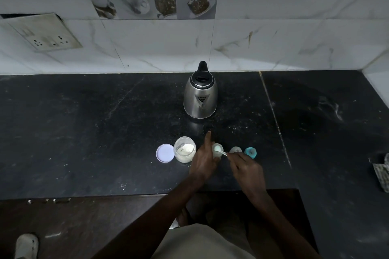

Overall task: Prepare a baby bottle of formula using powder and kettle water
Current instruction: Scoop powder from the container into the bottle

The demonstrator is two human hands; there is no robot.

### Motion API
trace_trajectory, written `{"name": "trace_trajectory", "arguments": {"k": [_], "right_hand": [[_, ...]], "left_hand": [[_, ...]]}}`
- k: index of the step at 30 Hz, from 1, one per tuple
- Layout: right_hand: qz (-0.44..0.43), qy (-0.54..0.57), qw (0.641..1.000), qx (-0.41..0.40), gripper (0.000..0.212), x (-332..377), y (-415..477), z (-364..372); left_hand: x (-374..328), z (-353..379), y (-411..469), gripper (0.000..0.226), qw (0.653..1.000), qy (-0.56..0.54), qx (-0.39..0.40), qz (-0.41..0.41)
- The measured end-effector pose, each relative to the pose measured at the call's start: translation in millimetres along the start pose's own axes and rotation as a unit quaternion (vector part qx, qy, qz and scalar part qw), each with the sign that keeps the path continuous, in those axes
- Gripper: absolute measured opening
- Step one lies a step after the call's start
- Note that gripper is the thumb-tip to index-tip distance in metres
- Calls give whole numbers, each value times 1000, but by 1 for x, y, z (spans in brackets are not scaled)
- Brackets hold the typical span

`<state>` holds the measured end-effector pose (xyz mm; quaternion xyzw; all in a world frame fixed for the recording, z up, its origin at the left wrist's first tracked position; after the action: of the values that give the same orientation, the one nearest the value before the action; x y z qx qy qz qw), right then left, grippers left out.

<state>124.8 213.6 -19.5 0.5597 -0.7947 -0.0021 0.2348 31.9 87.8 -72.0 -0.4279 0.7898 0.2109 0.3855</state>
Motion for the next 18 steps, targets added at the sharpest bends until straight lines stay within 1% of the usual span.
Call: {"name": "trace_trajectory", "arguments": {"k": [3,5,9,15,18], "right_hand": [[-16,-11,1000,-10,27,1,-1,-2],[-17,-18,1000,-10,20,0,-2,-1],[-27,-18,999,4,28,3,0,-2],[-27,-17,999,10,25,4,-2,0],[4,-2,1000,12,23,-1,0,1]], "left_hand": [[0,-1,1,94,1000,6,0,0],[1,0,2,94,1000,4,4,-8],[-1,0,2,95,1000,4,7,-11],[-2,-2,2,96,1000,6,3,-22],[-4,-4,0,94,1000,11,0,-20]]}}
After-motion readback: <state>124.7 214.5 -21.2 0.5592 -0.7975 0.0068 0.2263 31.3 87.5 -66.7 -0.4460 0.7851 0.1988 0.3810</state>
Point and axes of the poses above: each hand's wrist, its own y-axis towards the middle knuckle, its own z-axis out of the palm, x = y × z, the point moved 8 cm from there along y, towards the middle knuckle, and after that the axes turned 11 degrees about z, right-handed, at the moved point
